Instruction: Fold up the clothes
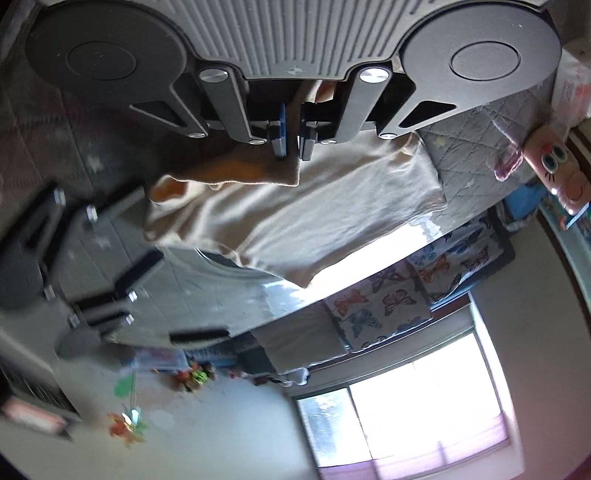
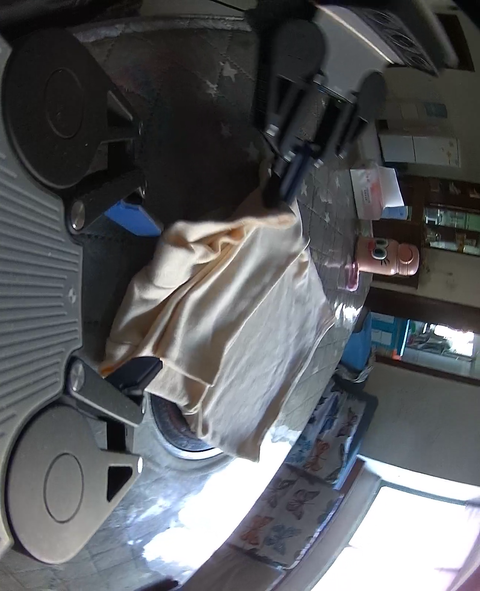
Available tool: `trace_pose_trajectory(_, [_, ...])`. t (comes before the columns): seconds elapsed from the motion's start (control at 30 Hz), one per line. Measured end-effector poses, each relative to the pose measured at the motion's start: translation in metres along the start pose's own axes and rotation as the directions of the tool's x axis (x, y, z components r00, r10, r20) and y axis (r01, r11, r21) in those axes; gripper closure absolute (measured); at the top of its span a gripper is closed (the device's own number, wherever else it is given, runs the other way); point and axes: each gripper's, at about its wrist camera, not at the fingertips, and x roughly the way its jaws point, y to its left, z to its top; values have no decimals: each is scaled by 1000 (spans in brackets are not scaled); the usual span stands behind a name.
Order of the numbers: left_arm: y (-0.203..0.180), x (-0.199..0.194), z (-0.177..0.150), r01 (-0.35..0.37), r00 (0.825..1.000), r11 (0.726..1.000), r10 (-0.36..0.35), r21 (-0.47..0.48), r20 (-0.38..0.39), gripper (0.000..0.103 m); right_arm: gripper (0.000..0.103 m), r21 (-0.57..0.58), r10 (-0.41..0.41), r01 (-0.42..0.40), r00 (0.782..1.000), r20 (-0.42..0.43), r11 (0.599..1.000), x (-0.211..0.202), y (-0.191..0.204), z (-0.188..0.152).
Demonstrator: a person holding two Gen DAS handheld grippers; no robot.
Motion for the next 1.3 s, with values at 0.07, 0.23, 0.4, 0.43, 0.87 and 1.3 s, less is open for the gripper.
trace_pose_trajectory(0.07, [6,2,4,1,1000,1000,-1,-28,2,100,28,-28,-7,8,1000,11,1000,5,4,2])
trace_pose_trajectory(0.23, [15,6,10,12,1000,998,-12,-61,0,100,37,-56,2,0,1000,31,998,21,6,8])
trace_pose_trajectory(0.4, [16,-6,-2,57,998,998,-58,-28,-17,94,46,-19,30,-30,999,40,999,28,-1,13])
trace_pose_trajectory(0.43, [16,-9,-4,66,998,998,-67,-22,-21,88,46,-13,30,-29,999,42,999,27,-3,13])
trace_pose_trajectory(0.87, [-26,-11,-28,130,991,974,-126,188,-32,51,45,44,44,-46,998,38,998,27,-14,14])
trace_pose_trajectory(1.3, [11,6,14,105,994,994,-105,-18,36,94,35,-53,46,-43,998,40,998,18,-1,6])
